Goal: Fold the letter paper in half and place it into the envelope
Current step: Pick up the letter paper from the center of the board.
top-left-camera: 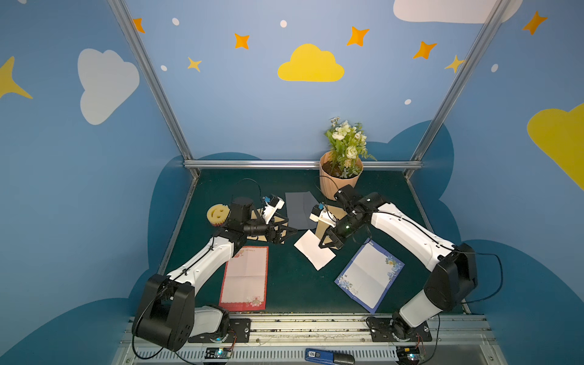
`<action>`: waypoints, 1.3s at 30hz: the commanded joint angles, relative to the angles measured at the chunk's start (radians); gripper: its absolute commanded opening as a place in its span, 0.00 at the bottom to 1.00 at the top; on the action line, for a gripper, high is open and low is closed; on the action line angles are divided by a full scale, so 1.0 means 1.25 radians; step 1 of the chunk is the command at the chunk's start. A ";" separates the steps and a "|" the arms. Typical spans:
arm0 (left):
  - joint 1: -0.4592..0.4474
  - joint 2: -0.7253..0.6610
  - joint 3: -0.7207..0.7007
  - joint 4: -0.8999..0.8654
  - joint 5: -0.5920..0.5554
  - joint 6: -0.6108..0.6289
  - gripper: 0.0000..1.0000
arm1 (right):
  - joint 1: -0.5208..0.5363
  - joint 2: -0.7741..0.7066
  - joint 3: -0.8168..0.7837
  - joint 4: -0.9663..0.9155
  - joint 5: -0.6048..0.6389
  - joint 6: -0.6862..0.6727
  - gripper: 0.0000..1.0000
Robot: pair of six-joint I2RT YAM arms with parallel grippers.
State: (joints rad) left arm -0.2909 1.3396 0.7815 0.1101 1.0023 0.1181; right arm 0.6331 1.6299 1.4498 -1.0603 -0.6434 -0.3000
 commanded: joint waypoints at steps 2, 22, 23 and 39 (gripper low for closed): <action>-0.007 0.020 0.031 -0.064 0.070 0.045 0.83 | 0.014 0.045 0.055 -0.054 -0.009 -0.050 0.00; -0.030 0.015 0.067 -0.151 0.146 0.091 0.83 | 0.032 0.109 0.126 -0.096 -0.145 -0.177 0.00; -0.030 0.014 0.071 -0.159 0.148 0.092 0.83 | 0.032 0.110 0.127 -0.094 -0.149 -0.181 0.00; -0.057 0.033 0.115 -0.300 0.173 0.171 0.60 | 0.013 0.108 0.147 -0.029 -0.157 -0.130 0.00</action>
State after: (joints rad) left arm -0.3588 1.3731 0.8928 -0.2077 1.1931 0.2951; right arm 0.6559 1.7870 1.6268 -1.1233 -0.8257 -0.4892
